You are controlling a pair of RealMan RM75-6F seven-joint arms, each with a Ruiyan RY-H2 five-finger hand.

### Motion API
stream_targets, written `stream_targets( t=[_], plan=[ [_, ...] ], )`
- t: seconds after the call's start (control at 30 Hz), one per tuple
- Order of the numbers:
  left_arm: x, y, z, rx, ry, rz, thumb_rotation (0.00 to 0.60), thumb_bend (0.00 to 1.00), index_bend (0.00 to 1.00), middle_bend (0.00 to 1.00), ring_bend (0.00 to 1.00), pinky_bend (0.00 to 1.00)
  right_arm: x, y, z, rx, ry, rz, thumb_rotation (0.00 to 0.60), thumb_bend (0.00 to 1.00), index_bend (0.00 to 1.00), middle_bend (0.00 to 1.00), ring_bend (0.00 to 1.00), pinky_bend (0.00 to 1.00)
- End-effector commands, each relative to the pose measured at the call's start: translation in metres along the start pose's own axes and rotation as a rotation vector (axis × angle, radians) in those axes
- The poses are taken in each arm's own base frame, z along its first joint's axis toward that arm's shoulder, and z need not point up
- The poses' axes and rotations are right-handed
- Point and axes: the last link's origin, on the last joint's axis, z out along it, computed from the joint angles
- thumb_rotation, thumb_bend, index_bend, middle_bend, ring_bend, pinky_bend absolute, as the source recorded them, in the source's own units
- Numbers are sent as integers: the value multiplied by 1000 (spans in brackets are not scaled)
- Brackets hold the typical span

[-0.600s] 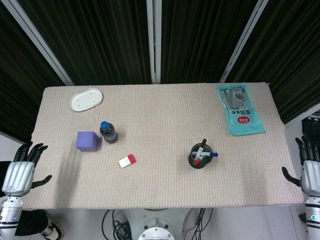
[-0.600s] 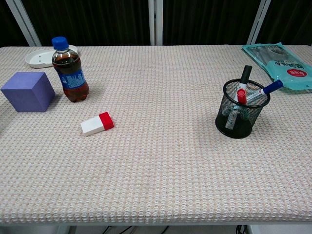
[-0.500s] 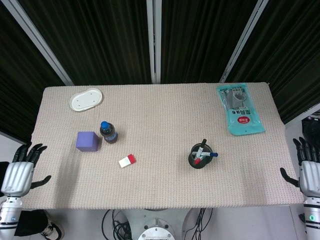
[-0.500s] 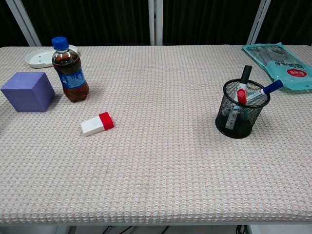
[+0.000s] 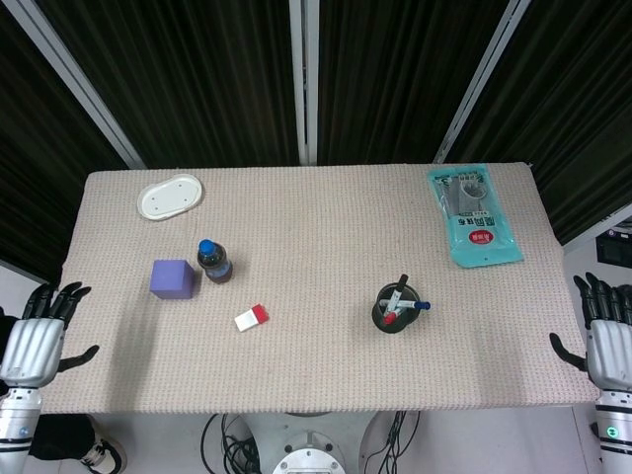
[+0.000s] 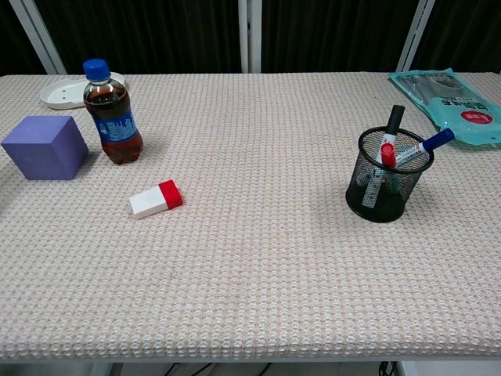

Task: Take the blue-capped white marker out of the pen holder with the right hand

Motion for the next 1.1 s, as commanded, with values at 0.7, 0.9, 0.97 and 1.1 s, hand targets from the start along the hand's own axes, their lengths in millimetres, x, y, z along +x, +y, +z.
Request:
stream_targets(
  t=[0.7, 0.9, 0.97, 1.1],
  plan=[
    [-2, -6, -7, 8, -9, -10, 600, 129, 170, 120, 0, 77, -7, -96, 26, 301, -52, -61, 600, 191, 0, 0, 0, 0],
    [-4, -2, -4, -1, -15, -8, 600, 129, 170, 120, 0, 77, -26, -129, 40, 346, -95, -27, 600, 191, 0, 0, 0, 0],
    [-3, -1, -3, -4, -15, -4, 600, 129, 170, 120, 0, 77, -33, -138, 43, 362, -110, -31, 600, 191, 0, 0, 0, 0],
    [-2, -1, -2, 4, -18, 0, 600, 129, 171, 120, 0, 77, -42, -150, 47, 378, -124, -36, 600, 191, 0, 0, 0, 0]
  ],
)
